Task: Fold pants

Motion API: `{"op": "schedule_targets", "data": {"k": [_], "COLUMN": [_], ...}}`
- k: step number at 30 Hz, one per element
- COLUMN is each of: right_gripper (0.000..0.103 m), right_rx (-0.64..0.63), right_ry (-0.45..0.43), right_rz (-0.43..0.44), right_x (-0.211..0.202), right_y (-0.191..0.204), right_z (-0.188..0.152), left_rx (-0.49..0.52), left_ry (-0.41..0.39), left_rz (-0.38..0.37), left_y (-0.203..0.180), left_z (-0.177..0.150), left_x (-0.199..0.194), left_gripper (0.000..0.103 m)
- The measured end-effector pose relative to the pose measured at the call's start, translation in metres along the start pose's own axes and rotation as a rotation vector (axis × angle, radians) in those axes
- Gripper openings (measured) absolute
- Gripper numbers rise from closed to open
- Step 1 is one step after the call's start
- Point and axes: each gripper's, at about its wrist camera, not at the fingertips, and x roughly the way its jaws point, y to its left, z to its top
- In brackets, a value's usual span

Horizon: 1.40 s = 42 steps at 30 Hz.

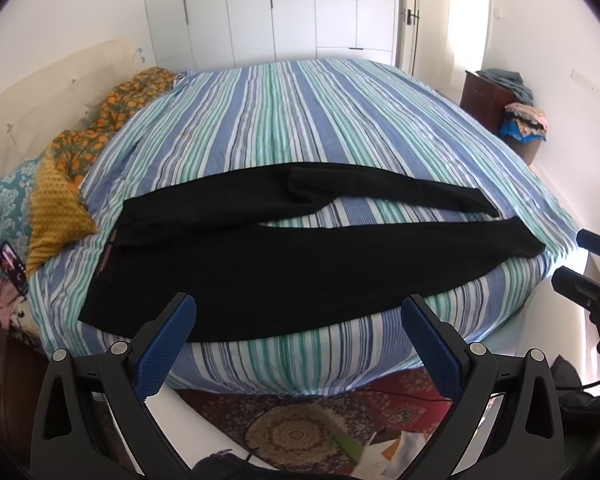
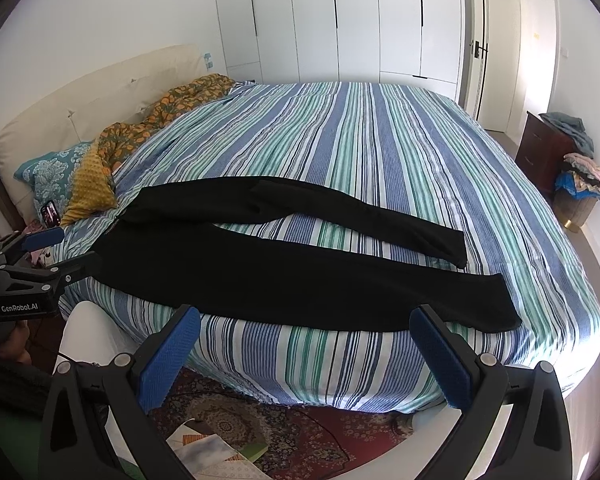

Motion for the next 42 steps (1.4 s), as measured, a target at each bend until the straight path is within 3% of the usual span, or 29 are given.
{"op": "schedule_targets", "data": {"k": [12,18,23,26,28,29,30,34,37,40,41,42], "right_gripper": [0.103,0.103,0.103,0.103,0.094,0.081,0.078,0.076,0.073,0.060,0.046,0.018], "right_rx": [-0.020,-0.049,-0.103,-0.121,-0.121,-0.121,-0.133,-0.223,-0.274,-0.330,-0.357,-0.389], "right_ry": [0.003,-0.017,-0.105,-0.052,0.064,0.112,0.145,0.229,0.282,0.341,0.367,0.400], "right_rz": [-0.003,0.012,-0.075,-0.177,-0.182,-0.152,-0.123,-0.030,-0.028,-0.047,-0.050,-0.046], "right_x": [0.002,0.007,0.025,0.073,0.119,0.140,0.158,0.229,0.285,0.325,0.334,0.341], "right_y": [0.004,-0.003,-0.065,-0.125,-0.160,-0.170,-0.175,-0.162,-0.150,-0.144,-0.143,-0.140], "right_z": [-0.001,0.000,0.023,0.039,0.047,0.052,0.056,0.067,0.070,0.069,0.067,0.064], "left_rx": [0.000,-0.018,-0.047,-0.040,-0.031,-0.027,-0.024,-0.022,-0.017,-0.022,-0.027,-0.033], "left_ry": [-0.004,-0.020,-0.007,-0.001,0.012,0.019,0.028,0.061,0.079,0.108,0.121,0.133], "left_rz": [-0.004,0.028,0.022,0.023,0.024,0.026,0.028,0.029,0.034,0.036,0.035,0.034], "left_y": [-0.001,0.008,0.013,0.006,0.002,0.000,-0.001,-0.004,-0.003,0.000,0.002,0.004], "left_z": [0.000,0.004,0.010,0.012,0.012,0.012,0.012,0.015,0.018,0.018,0.018,0.018], "left_x": [-0.001,0.001,0.006,0.009,0.012,0.014,0.017,0.028,0.035,0.046,0.051,0.055], "left_gripper": [0.102,0.102,0.102,0.102,0.102,0.102,0.102,0.102,0.102,0.102,0.102,0.102]}}
